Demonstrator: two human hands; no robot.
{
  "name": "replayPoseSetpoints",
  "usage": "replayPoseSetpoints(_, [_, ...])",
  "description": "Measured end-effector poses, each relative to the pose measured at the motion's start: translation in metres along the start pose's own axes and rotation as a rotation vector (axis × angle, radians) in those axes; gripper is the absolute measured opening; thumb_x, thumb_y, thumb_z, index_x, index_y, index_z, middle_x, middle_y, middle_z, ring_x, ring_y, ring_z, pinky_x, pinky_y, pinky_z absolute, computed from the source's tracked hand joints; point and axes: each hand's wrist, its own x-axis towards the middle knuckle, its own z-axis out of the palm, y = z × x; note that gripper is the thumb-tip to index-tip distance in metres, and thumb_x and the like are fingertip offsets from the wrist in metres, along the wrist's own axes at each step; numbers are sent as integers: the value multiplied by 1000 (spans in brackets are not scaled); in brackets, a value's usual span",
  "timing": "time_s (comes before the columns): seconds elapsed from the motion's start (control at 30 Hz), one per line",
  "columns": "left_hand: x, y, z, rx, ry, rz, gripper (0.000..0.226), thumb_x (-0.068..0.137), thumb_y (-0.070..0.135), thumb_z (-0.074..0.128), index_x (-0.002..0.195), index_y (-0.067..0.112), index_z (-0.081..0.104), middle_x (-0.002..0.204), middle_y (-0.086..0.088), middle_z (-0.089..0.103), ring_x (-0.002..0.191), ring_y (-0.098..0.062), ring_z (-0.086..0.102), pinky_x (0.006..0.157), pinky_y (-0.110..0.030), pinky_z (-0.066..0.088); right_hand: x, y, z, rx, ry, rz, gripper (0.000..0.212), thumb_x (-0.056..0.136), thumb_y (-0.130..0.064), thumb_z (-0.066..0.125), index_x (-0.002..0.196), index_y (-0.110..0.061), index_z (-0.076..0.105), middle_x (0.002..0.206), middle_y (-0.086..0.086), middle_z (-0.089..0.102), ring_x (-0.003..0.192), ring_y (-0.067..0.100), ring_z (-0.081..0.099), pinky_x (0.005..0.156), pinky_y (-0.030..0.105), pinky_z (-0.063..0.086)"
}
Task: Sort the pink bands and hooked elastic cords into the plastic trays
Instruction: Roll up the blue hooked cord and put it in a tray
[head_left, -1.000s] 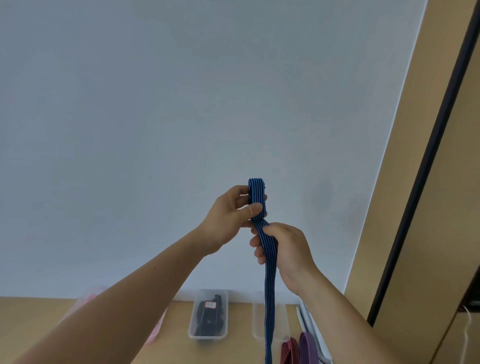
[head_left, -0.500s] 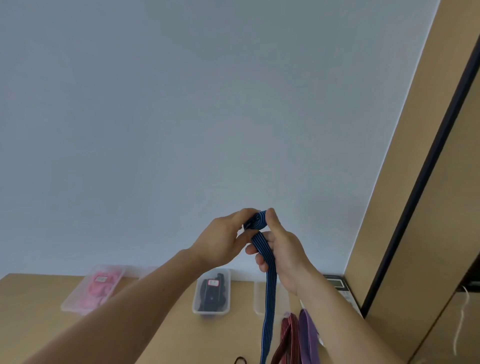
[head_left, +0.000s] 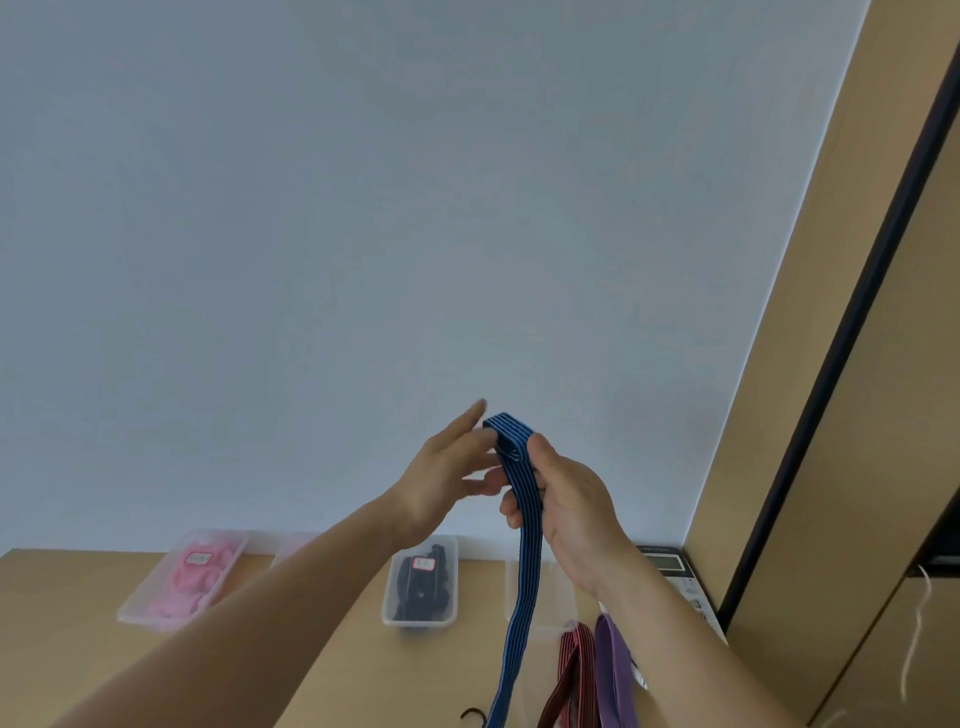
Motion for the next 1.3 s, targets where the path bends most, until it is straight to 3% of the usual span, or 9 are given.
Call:
replayPoseSetpoints(0.07, [-1,4,5,-71,-54,-78,41,100,43,43,107,9,64,86,-17,62,77,-29,61,86,-48,51,-3,2,2,-31,-14,-35,42,91,-52,55,99,-15,74,78,14,66,68,20,57,67,32,49])
replayPoseSetpoints(0.13, [-4,6,9,-101,-97,-76,47,101,44,43,94,2,63,79,-22,55,71,-33,53,81,-46,49,-5,5,2,-91,-35,-66,29,93,-41,56,105,-21,73,75,6,64,68,17,57,68,30,49])
replayPoseSetpoints(0.33, [0,4,9,-141,0,-62,29,96,35,59,102,8,53,90,-22,58,81,-39,52,102,-62,43,-7,5,-3,-223,15,-114,26,102,-26,51,96,-37,74,63,4,63,59,15,59,57,26,50])
replayPoseSetpoints(0.47, [2,-1,14,-197,90,-74,37,92,36,65,111,6,54,108,-10,73,103,-28,68,95,-44,54,-8,10,-3,-255,54,-112,31,102,-36,48,82,-29,71,59,6,63,56,17,58,55,27,50])
replayPoseSetpoints(0.67, [1,-1,13,-273,28,-49,23,99,21,52,112,2,53,113,-17,71,87,-28,71,87,-43,56,-7,12,-6,-258,107,-83,30,101,-35,51,89,-16,71,69,7,72,54,17,62,52,27,51])
replayPoseSetpoints(0.83, [6,1,11,-74,112,93,27,96,12,60,120,6,51,104,-11,74,95,-34,70,81,-38,59,-5,13,-6,-284,194,27,40,98,-42,53,83,-10,71,63,7,70,45,18,54,45,29,44])
replayPoseSetpoints(1.0, [9,-10,7,329,105,217,29,95,13,61,122,13,50,104,-4,72,90,-17,71,80,-28,58,-3,6,-6,-220,220,172,54,93,-54,54,68,-11,73,59,9,66,43,18,52,42,26,42])
replayPoseSetpoints(1.13, [5,-22,7,626,137,425,26,95,11,61,120,15,55,103,2,68,94,-9,66,81,-18,54,0,5,-8,-99,201,232,71,89,-69,47,76,-4,73,63,13,67,44,19,51,42,24,40])
replayPoseSetpoints(1.3, [5,-26,-2,877,88,584,37,97,11,57,134,15,54,117,2,67,97,-12,64,84,-25,54,1,8,-8,-61,152,196,90,52,-94,53,74,-10,76,65,12,67,46,18,49,43,24,39])
